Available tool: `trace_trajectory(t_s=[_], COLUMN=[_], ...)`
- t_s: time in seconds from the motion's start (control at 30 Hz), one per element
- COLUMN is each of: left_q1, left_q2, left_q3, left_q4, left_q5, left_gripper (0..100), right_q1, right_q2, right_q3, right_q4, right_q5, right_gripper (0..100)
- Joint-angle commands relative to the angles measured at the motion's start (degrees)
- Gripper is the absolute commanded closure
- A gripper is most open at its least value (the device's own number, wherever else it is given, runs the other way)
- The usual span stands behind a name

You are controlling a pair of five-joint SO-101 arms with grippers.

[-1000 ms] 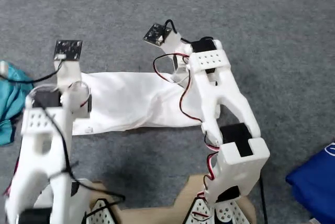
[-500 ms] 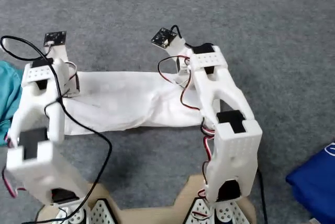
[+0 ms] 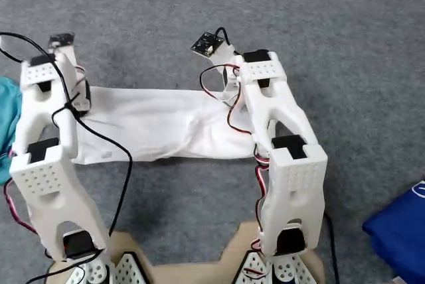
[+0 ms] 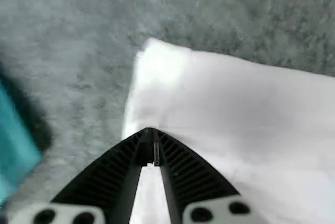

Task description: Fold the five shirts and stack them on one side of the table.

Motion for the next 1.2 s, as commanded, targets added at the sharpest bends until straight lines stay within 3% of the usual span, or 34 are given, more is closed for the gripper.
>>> trace_trajectory(t_s=[0.0,0.23,0.33,0.47,0.57,0.8,1.0,1.17], left_q1=[-1.58,-3.6,-3.25,-3.6,-3.6,-2.37,-3.25,-3.08], left_q2=[-0.84,-0.4,-0.4,-0.4,-0.31,1.63,9.27,13.67], left_q3=[-10.55,-19.96,-19.96,-19.87,-19.87,-17.85,-15.47,-15.56], left_q4=[6.95,18.46,22.42,25.49,25.58,25.23,18.37,17.14], left_q5=[0.26,-0.7,-4.4,-2.46,-0.97,-0.53,-0.88,-0.97], left_gripper=[98,98,98,88,82,82,82,82], right_q1=[1.27,1.45,1.54,1.54,1.54,1.36,1.45,1.45], right_q2=[-0.66,-8.4,-11.38,-14.99,-17.27,-16.31,-14.55,-14.46], right_q3=[-2.77,-1.19,1.54,7.96,11.12,12.53,12.53,12.53], right_q4=[0.44,1.58,0.44,-5.45,-8.62,-11.52,-12.66,-12.75], right_q5=[-0.26,-2.73,-2.64,-2.64,-2.37,-2.29,-2.2,-2.2], right_gripper=[99.3,99.3,99.3,99.3,99.3,99.3,99.3,99.3])
